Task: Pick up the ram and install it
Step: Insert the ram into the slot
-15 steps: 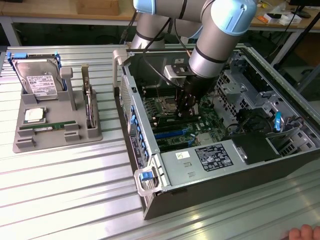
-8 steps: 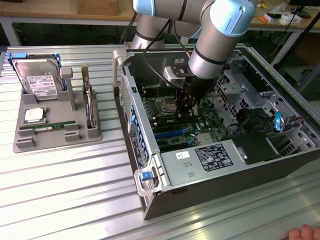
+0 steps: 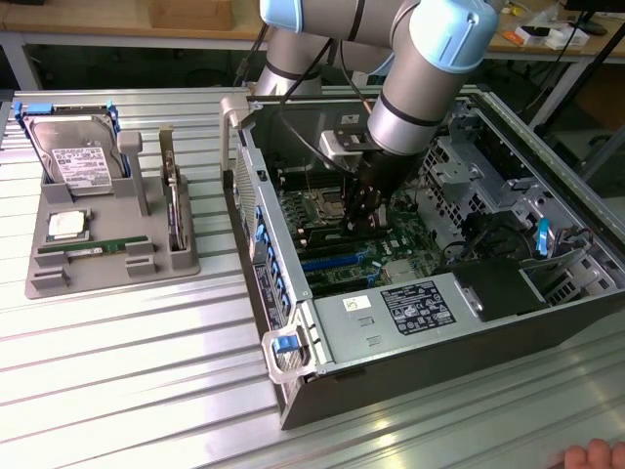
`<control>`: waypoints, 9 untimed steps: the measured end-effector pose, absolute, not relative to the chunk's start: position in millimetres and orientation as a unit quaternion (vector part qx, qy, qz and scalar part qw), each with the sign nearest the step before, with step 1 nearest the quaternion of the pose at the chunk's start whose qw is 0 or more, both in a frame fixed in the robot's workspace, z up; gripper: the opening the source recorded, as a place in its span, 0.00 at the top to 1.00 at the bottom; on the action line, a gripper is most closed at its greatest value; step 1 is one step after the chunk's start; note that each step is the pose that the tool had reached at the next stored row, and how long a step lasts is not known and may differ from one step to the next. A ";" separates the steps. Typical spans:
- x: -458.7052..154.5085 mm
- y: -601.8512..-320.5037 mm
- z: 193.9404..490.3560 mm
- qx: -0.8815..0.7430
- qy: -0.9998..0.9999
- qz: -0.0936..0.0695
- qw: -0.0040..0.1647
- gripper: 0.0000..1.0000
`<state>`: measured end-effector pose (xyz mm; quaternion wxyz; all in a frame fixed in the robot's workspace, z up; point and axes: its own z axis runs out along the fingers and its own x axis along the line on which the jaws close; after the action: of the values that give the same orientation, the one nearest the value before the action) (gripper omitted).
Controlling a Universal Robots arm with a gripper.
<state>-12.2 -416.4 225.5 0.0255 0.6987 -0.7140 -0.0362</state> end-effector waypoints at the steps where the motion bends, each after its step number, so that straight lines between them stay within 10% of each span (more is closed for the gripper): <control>1: -12.2 -416.4 225.4 0.699 -0.714 -0.036 0.026 0.87; 9: -12.2 -416.4 225.4 0.699 -0.714 -0.036 0.026 0.87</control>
<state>-12.2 -416.4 225.4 0.0255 0.6987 -0.7140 -0.0362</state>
